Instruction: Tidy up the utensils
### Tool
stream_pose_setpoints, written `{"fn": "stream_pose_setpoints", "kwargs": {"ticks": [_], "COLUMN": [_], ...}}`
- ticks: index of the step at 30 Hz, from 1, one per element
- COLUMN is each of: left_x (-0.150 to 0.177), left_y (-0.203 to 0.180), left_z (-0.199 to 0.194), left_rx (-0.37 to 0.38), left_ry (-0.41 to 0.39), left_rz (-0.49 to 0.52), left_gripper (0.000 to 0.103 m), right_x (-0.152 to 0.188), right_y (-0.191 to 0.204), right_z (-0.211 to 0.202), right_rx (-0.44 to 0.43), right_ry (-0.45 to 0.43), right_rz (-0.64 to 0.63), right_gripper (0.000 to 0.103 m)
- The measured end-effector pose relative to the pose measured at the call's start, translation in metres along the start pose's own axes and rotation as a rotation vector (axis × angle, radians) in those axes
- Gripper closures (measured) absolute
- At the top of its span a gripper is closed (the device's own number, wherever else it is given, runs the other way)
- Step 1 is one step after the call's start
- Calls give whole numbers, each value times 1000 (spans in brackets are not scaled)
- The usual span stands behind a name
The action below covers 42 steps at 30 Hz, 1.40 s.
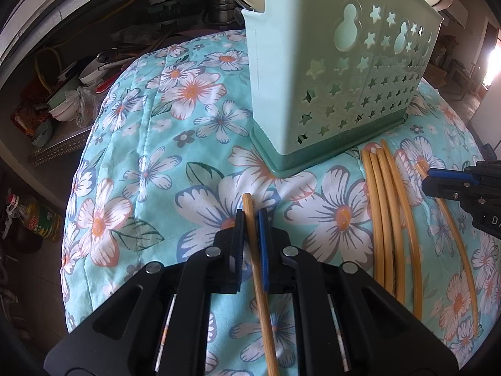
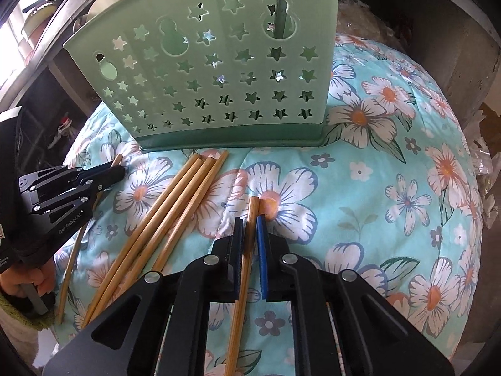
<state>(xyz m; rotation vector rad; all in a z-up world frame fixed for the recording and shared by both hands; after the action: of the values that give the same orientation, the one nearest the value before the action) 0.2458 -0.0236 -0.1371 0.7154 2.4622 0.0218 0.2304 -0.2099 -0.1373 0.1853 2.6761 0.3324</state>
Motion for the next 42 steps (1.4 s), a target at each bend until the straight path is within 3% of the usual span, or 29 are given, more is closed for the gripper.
{"fn": "stream_pose_setpoints", "kwargs": {"ticks": [13,27,42], "left_x": [0,0,-1], "left_y": [0,0,-1], "left_z": [0,0,-4], "left_rx": [-1,-2,-4], "left_ry": [0,-1,-4], "left_rz": [1,2,6], "left_gripper": [95,95,95], "right_x": [-4,-36,-36], "right_y": [7,-5,-8], "right_z": [10,-81,-116], "right_rx": [-4,-126,-181], "right_ry": [4,-208,-287], "right_rz": [15,88,112], "right_gripper": [96,96,96]}}
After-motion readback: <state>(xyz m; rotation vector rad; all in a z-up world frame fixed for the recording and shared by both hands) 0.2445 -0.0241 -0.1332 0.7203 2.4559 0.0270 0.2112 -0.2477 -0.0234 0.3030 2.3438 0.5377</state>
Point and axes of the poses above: each gripper's, at about its wrist camera, not at the fingertips, and z roughly the way its jaws point, y to its left, x to its underside, the point moved 2 cm from there along z, roughly the way its jaws point, and after that the axes turned 15 degrees about z, right-handed, at the moved point
